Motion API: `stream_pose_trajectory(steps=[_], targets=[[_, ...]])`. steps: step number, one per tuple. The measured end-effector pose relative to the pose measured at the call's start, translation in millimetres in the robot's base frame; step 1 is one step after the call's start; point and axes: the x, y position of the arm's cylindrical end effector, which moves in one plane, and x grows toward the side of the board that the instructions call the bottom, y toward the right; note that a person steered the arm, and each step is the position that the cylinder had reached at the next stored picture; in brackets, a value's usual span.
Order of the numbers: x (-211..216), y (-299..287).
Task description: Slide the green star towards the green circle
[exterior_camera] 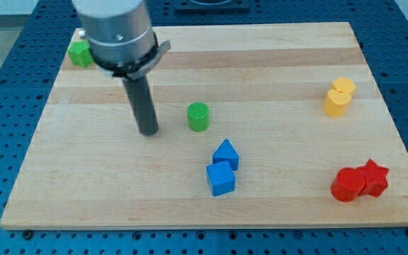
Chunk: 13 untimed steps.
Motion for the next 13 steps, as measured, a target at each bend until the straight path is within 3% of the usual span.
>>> stream_pose_trajectory(steps=[2, 3, 4, 5, 7, 9, 13], targets=[[-108, 56], [-176, 32], [-260, -33], [-260, -37], [-241, -201], [-240, -203], [-154, -159]])
